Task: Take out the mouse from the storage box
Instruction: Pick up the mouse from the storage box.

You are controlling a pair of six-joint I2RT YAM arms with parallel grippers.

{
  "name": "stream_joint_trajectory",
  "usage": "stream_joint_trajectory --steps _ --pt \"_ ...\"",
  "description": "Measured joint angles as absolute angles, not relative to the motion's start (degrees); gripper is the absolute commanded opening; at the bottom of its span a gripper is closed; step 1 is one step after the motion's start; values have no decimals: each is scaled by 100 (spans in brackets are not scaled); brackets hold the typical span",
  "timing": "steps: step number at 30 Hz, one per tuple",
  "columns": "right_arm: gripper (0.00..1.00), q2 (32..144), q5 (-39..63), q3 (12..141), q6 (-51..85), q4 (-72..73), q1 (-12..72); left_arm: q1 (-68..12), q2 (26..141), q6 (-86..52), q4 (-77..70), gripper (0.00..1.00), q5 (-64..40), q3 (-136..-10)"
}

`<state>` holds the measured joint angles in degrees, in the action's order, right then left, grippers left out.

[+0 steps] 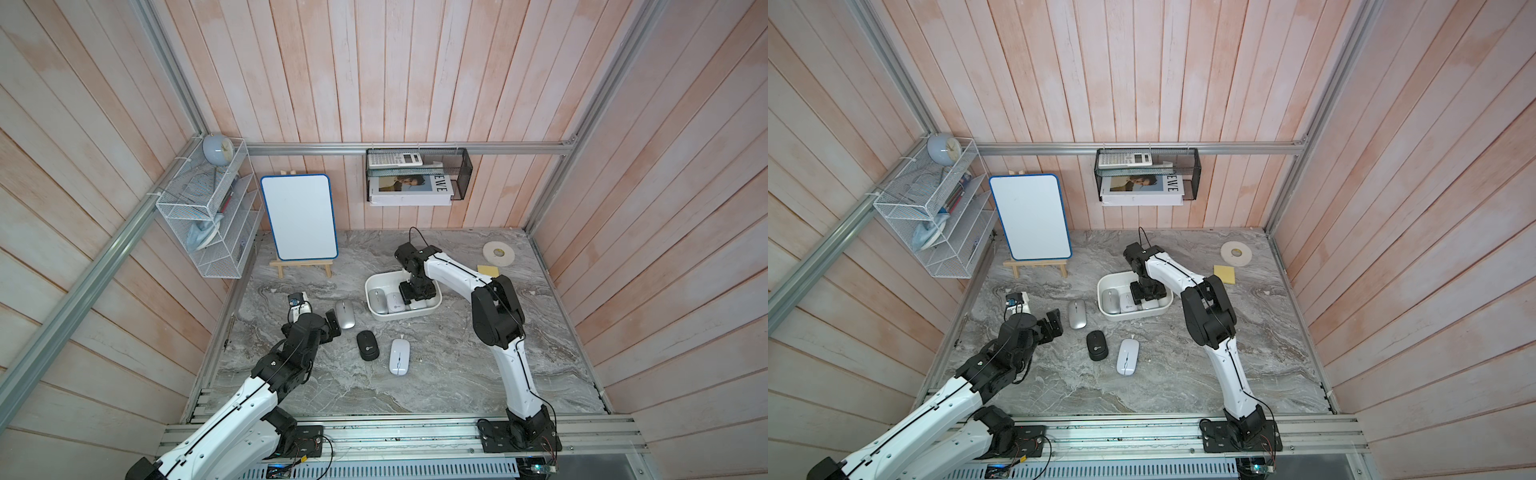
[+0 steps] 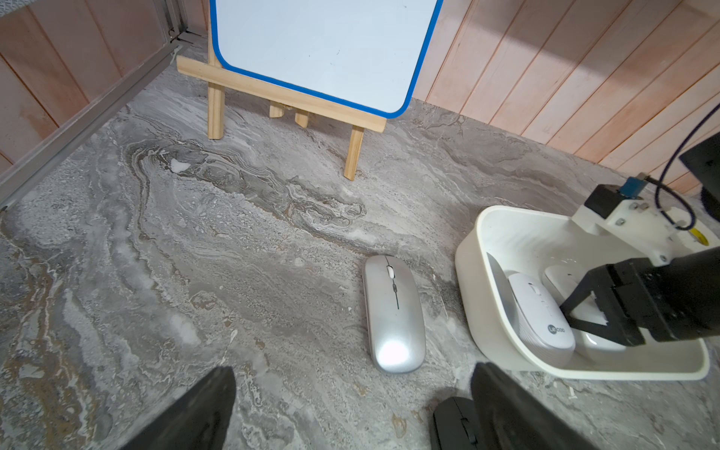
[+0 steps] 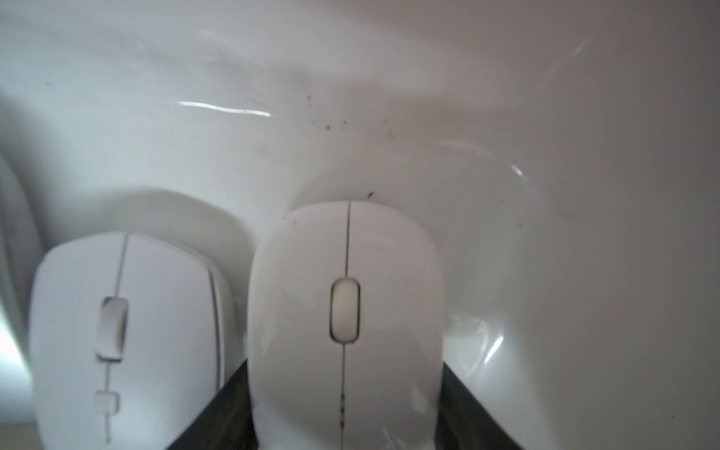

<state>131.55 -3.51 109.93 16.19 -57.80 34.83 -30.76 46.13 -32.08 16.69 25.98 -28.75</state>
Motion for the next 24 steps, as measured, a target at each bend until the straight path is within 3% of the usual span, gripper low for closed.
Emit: stream_joint_trajectory --steps 24 --pt "59 12864 -462 10993 1625 -5760 3548 -3076 4685 -3208 1579 100 2598 -2875"
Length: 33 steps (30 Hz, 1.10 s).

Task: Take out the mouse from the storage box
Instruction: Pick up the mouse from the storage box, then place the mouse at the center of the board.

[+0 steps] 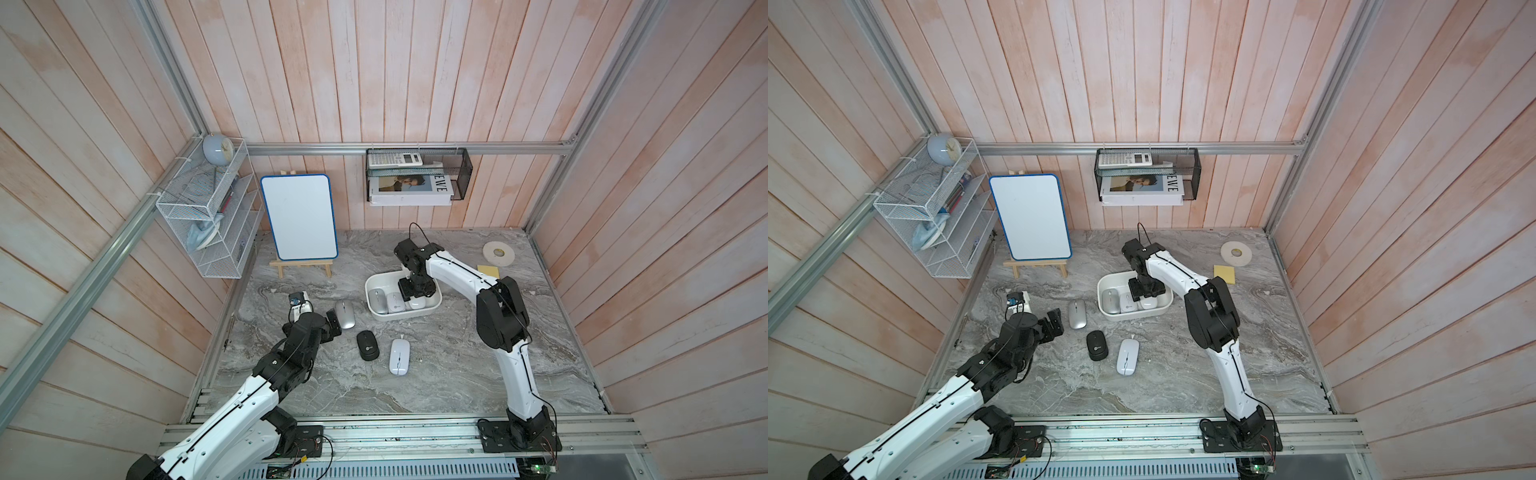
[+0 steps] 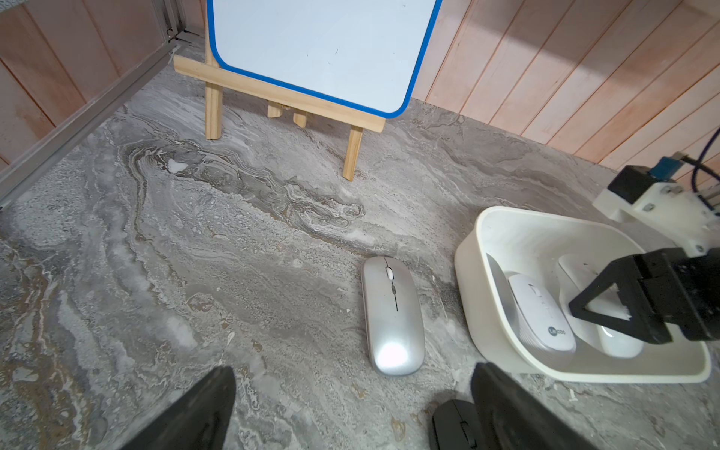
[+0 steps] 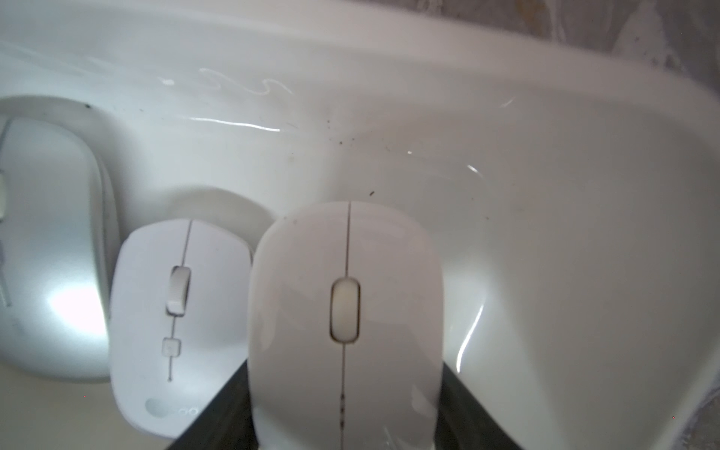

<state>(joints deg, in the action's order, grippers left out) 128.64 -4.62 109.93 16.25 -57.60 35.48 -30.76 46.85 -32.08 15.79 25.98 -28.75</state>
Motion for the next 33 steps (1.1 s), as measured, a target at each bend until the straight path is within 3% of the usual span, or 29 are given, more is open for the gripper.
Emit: stream_joint_trajectory --steps 8,20,33 --pt "59 12698 -462 11054 1651 -5791 3551 -3076 4685 -3208 1579 100 2598 -2875" --pt "58 11572 -639 11026 1824 -5918 3750 -3076 4681 -3208 1581 100 2598 -2875" --pt "58 9795 -784 9013 2456 -5730 4154 -3076 4670 -3208 1586 100 2580 -2875"
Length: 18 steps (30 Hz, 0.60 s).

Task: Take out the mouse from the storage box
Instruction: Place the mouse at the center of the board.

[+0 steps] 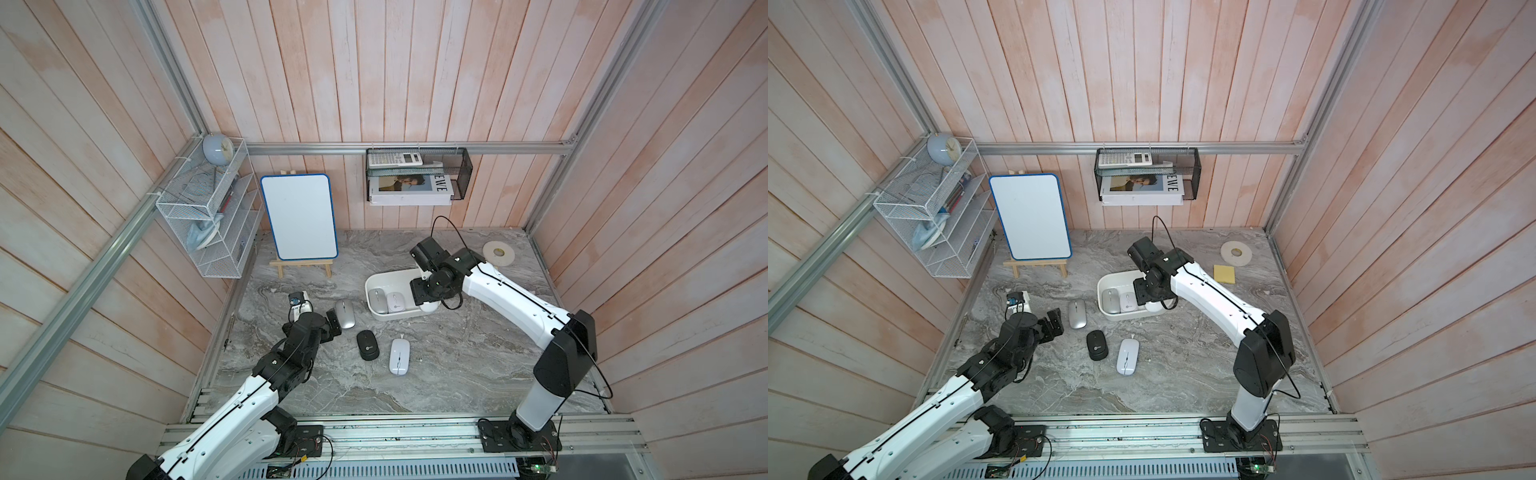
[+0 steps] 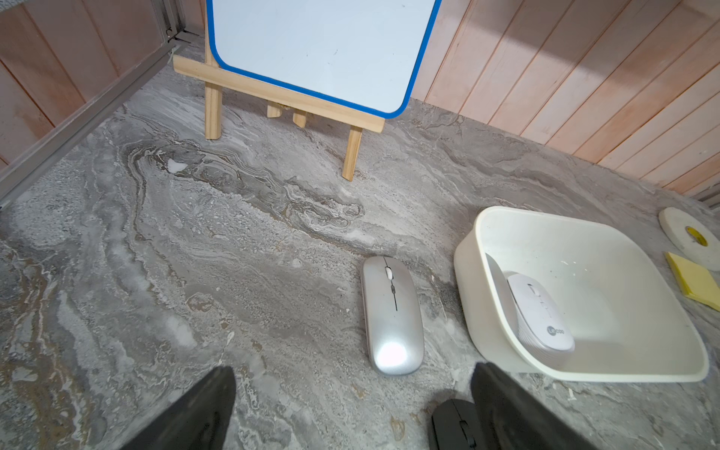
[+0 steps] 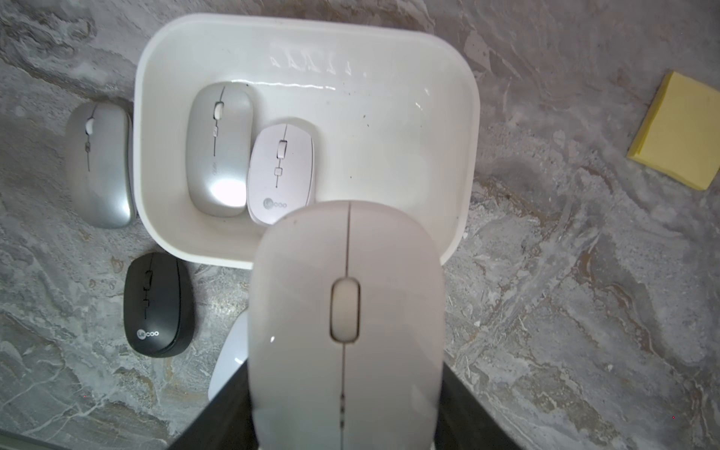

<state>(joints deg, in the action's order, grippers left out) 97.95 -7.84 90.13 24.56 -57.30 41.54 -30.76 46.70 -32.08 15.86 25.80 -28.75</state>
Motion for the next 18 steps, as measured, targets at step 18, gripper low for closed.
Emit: stream_joint_trajectory --steps 18 --pt "57 8355 -668 6202 3844 -4737 4672 -3076 4606 -3210 1629 100 2552 -2875"
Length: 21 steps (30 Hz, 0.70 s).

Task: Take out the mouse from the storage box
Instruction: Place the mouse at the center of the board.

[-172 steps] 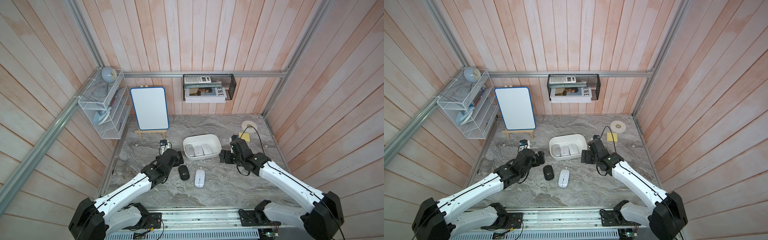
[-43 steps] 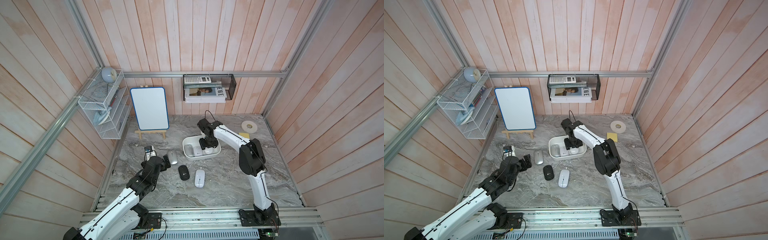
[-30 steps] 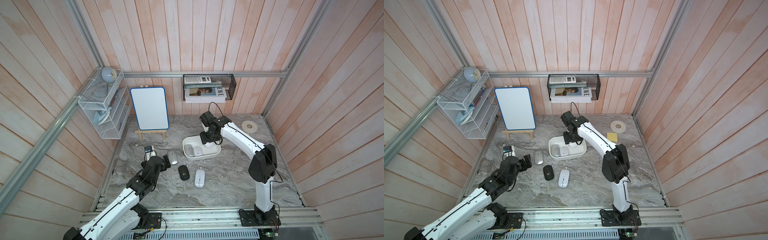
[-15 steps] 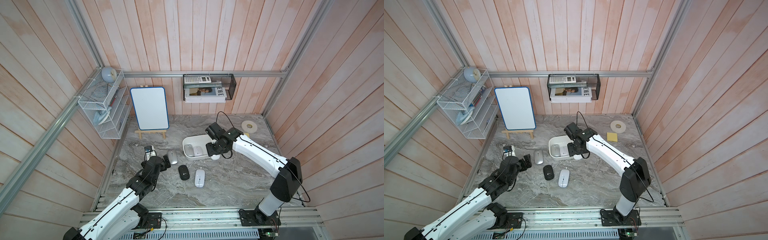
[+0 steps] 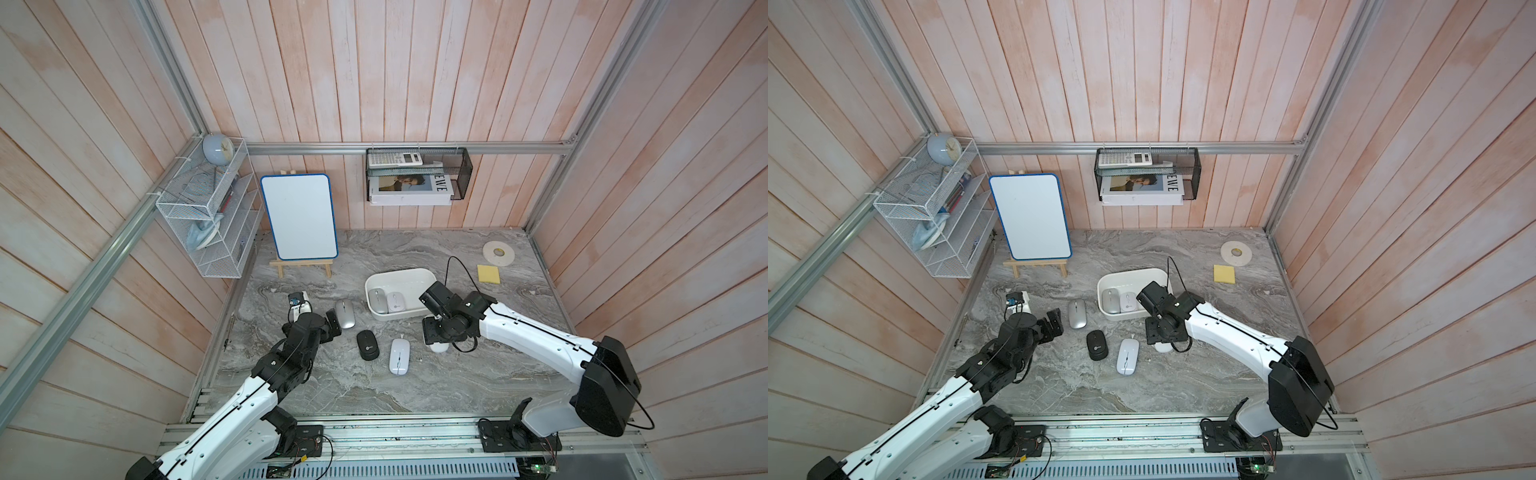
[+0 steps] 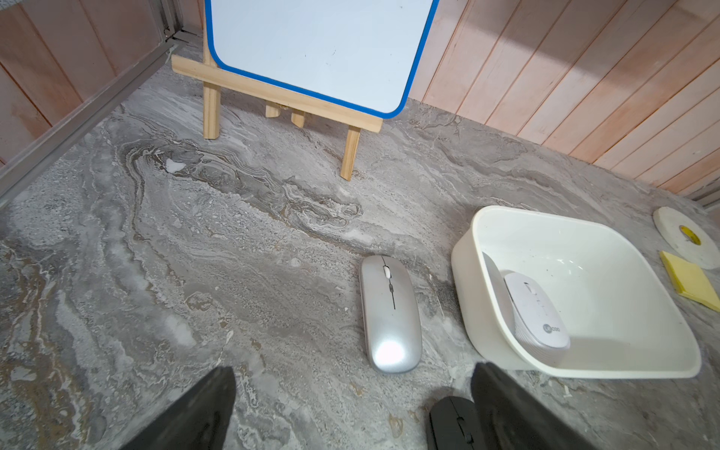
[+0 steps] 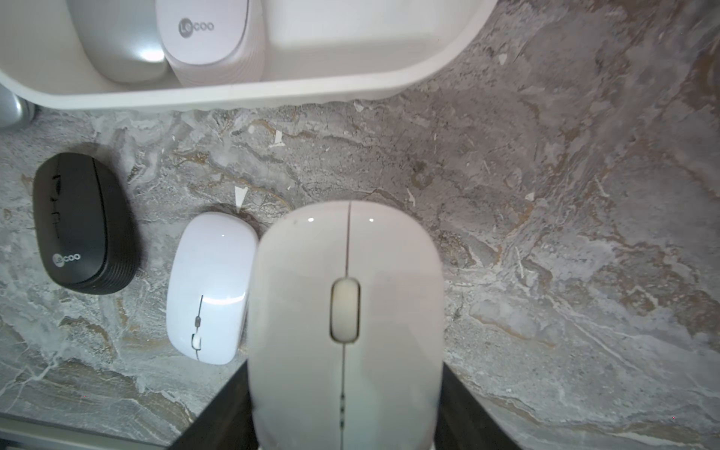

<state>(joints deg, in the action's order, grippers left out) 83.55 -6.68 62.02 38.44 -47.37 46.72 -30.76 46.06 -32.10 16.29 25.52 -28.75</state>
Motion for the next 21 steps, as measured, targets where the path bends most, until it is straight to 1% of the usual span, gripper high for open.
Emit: stream_joint_trajectory --steps 12,21 --pt "56 8497 -467 5485 4292 -4053 4908 -3076 4641 -3210 1629 100 2554 -2875" --pt "56 8851 -416 5422 4340 -3828 4910 -3076 4781 -3210 1627 100 2554 -2875"
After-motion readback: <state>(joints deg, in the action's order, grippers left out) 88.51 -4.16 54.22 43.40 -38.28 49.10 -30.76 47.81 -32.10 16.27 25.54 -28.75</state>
